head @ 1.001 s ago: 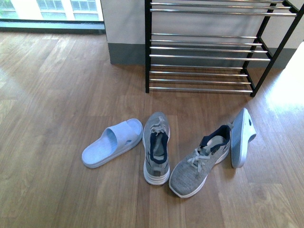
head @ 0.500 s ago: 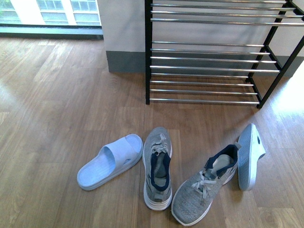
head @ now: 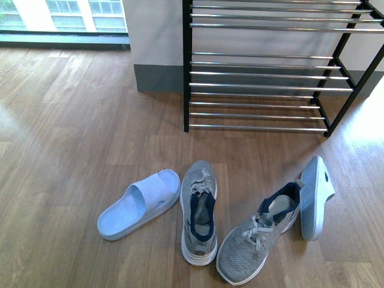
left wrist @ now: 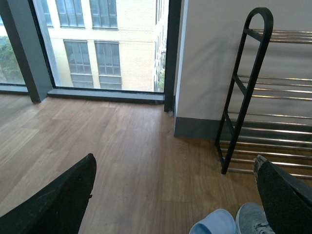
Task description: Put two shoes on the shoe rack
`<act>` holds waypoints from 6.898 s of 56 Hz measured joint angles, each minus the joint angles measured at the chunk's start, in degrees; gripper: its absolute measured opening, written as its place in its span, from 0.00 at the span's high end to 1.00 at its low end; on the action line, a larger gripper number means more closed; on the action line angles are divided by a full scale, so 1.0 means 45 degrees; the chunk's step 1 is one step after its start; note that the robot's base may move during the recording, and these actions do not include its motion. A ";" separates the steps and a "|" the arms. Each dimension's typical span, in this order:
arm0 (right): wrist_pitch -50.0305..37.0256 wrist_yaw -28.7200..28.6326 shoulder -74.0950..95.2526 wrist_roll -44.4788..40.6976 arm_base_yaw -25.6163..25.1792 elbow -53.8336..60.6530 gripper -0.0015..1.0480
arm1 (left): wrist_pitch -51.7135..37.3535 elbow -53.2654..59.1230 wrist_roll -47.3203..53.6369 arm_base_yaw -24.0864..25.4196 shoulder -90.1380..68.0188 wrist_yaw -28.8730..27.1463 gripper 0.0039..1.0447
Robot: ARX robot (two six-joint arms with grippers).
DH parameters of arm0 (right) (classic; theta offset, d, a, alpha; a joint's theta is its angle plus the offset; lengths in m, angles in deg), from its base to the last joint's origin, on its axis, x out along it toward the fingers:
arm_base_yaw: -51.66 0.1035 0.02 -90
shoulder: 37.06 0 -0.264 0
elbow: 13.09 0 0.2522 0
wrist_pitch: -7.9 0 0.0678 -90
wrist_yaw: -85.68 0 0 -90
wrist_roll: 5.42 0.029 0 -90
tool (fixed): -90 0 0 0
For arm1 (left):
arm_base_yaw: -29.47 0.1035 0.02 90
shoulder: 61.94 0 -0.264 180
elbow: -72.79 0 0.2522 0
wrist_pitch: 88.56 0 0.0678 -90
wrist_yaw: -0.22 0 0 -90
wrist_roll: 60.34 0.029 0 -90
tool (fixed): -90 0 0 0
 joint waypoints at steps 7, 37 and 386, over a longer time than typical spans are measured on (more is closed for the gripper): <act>-0.1239 0.0223 0.5207 0.0685 0.0680 -0.1758 0.09 | 0.0000 0.0000 0.0000 0.0000 0.0000 0.0000 0.09; 0.0442 0.0073 1.8472 0.3254 0.1137 -0.9496 0.09 | 0.0000 0.0000 0.0000 0.0000 0.0000 0.0000 0.09; 0.2317 -0.1977 1.9118 0.6790 -0.0233 -1.0006 0.09 | 0.0005 0.0000 0.0000 0.0000 0.0000 0.0000 0.09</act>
